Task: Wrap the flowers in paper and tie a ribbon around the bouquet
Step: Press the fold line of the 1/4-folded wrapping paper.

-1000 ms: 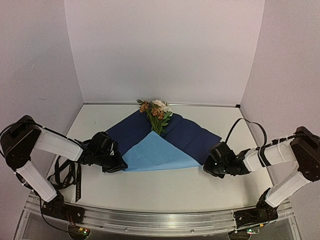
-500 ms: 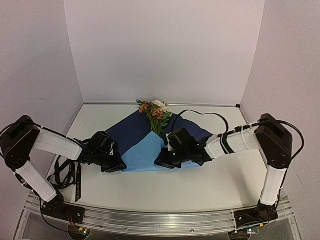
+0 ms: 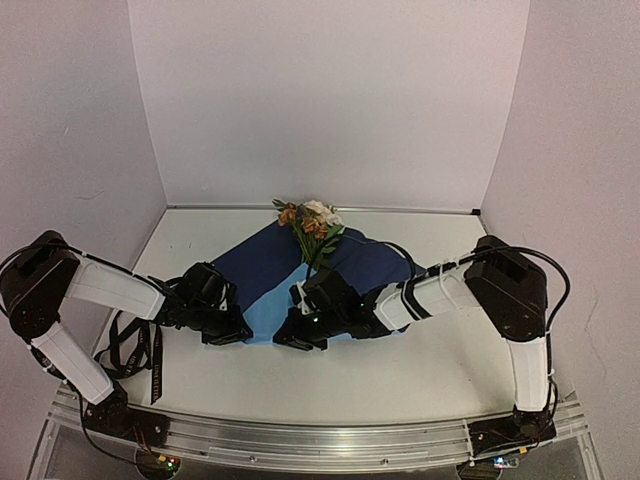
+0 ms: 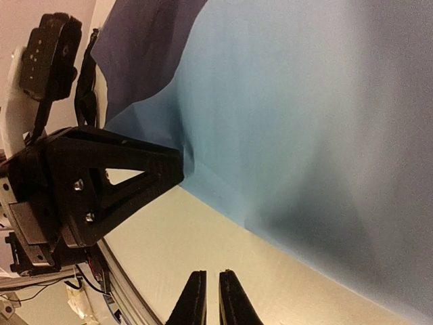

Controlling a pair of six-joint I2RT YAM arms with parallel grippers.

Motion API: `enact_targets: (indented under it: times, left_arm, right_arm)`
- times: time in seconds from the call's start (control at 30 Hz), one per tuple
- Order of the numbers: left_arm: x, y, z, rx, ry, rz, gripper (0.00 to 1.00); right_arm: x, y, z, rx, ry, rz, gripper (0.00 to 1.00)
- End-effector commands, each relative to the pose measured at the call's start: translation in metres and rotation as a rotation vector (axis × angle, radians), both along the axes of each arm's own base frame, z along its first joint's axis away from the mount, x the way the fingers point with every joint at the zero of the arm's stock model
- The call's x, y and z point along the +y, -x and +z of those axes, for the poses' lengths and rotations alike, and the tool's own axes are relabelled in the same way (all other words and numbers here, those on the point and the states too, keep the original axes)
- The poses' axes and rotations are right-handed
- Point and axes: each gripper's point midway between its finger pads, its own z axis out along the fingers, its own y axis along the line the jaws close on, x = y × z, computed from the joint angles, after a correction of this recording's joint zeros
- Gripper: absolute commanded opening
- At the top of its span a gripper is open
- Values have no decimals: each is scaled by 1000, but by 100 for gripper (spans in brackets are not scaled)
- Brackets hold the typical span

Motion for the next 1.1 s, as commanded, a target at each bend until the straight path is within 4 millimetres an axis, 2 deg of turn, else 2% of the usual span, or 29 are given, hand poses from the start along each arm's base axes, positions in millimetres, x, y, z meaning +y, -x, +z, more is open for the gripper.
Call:
enact_targets:
  times: [0.0,0.17,0.37,0.5,0.67,0.77,0.9,1.07]
  left_arm:
    - [14,11,-12,53,-69,-2,17]
    - [16,13,-13,58,-74,0,17]
    - [18,15,-15,65,-79,4,17]
    - [18,16,-17,69,-79,4,17]
    - [17,15,-16,67,-77,0,17]
    - [17,15,-16,67,-78,-2,17]
    - [16,15,-15,68,-77,-3,17]
    - [16,14,-13,64,-80,-3,17]
  right_arm:
    - [11,-11,-6,-7,-17,-25,7]
    - [-2,-18,-26,10,24,-63,7]
    - [-23,-28,-37,27,39,-134,6]
    - [-26,-32,-30,44,-19,-182,7]
    - [-7,-25,5,26,-94,-141,7]
    - [-1,-23,17,4,-99,-120,7]
    - [6,-27,20,-3,-106,-120,8]
    - [1,-32,8,-8,-76,-137,8]
